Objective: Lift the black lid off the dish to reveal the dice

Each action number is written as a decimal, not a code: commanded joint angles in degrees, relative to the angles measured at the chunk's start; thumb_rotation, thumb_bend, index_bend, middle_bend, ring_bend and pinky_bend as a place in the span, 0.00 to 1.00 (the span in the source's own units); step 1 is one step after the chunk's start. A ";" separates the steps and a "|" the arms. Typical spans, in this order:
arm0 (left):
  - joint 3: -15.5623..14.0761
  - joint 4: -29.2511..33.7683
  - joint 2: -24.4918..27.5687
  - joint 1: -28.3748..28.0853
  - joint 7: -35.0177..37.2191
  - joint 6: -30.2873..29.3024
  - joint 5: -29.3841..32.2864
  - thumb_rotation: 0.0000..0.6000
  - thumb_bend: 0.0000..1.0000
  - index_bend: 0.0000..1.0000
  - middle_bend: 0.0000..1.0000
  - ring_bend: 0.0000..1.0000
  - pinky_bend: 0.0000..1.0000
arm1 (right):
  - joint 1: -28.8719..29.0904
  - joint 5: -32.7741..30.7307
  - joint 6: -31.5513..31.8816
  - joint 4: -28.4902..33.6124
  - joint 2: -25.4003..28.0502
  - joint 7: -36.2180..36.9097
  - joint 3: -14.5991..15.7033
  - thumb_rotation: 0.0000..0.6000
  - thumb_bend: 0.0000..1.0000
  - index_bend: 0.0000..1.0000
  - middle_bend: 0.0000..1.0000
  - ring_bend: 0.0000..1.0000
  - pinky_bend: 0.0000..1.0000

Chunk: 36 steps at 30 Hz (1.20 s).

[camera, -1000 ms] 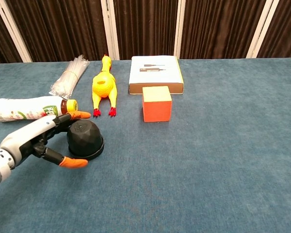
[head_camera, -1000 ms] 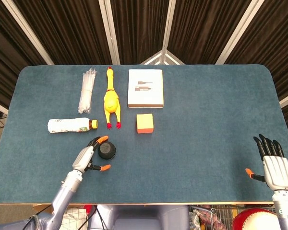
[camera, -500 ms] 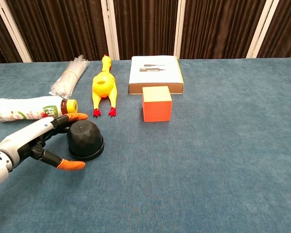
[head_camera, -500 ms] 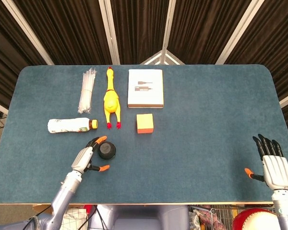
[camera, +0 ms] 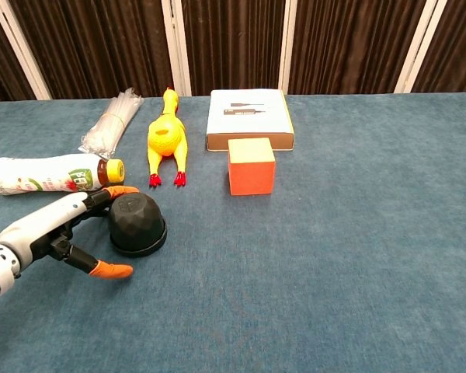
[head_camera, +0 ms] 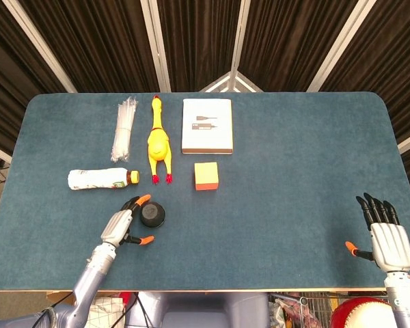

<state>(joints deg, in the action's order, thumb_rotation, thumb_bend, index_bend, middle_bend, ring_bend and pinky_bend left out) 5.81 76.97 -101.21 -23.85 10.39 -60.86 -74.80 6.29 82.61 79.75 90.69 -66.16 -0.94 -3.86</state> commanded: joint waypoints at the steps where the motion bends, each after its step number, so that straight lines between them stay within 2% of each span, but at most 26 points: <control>1: 0.00 0.18 0.03 0.00 -1.10 -0.16 0.33 1.00 0.11 0.09 0.15 0.00 0.00 | 0.12 -0.11 -0.21 -0.09 -0.07 0.10 -0.04 1.00 0.19 0.06 0.03 0.07 0.00; 11: 1.15 -1.20 -1.14 -0.08 -1.34 -0.15 1.82 1.00 0.26 0.09 0.17 0.00 0.00 | 0.36 0.03 -0.83 -0.05 -0.05 0.47 0.26 1.00 0.19 0.06 0.03 0.07 0.00; 23: 1.93 -3.81 -3.60 -1.06 0.30 0.04 1.14 1.00 0.31 0.10 0.20 0.00 0.00 | 0.77 -0.43 -2.08 -0.16 -0.20 1.24 0.47 1.00 0.19 0.06 0.03 0.07 0.00; 28: 1.86 -3.91 -4.02 -1.32 0.13 0.17 0.94 1.00 0.35 0.10 0.22 0.00 0.00 | 0.88 -0.50 -2.42 0.07 0.06 1.69 0.54 1.00 0.19 0.06 0.03 0.07 0.00; 36: 1.89 -3.26 -4.00 -1.32 -0.97 -0.07 1.19 1.00 0.36 0.11 0.22 0.00 0.00 | 1.17 -0.91 -2.82 0.02 0.08 2.33 0.27 1.00 0.19 0.06 0.03 0.07 0.00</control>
<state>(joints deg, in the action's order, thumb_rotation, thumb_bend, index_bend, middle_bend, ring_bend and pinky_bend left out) 7.70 73.70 -105.22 -25.16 9.43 -60.94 -73.62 7.46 81.70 76.92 90.72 -66.09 1.41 -3.59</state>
